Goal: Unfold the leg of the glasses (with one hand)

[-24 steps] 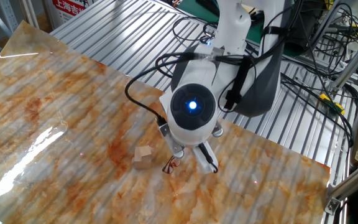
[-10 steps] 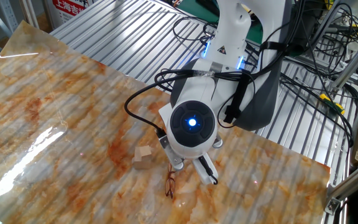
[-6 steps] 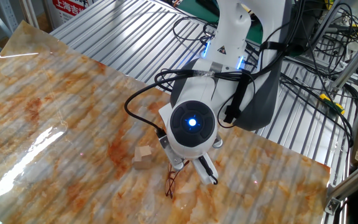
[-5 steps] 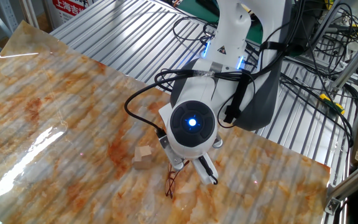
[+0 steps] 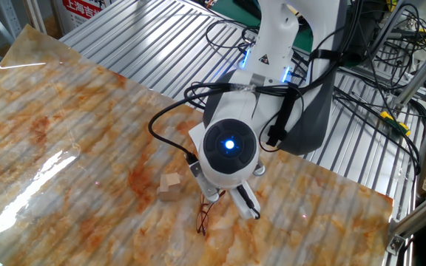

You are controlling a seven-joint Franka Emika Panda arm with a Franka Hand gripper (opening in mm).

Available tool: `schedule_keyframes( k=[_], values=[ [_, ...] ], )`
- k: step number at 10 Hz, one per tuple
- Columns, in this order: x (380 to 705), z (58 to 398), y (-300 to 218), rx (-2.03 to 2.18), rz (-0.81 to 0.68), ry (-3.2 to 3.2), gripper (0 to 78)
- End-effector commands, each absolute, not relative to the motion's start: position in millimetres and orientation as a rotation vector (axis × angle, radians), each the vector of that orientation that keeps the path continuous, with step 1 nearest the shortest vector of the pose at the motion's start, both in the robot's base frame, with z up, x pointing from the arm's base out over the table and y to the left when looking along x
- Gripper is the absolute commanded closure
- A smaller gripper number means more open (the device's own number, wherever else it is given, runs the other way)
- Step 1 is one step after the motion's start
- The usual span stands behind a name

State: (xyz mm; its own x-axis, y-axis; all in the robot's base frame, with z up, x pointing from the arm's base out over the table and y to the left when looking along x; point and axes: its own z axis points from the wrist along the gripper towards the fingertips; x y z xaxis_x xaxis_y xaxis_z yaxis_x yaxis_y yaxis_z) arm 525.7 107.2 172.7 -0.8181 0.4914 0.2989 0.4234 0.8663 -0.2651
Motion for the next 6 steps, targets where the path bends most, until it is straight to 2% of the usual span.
schedule_keyframes(
  k=[1, 6],
  values=[
    [529.8, 168.5, 110.5, -0.437, 0.242, -2.786, 0.1],
    [524.2, 166.1, 110.4, -0.378, 0.222, -2.826, 0.1]
  ],
)
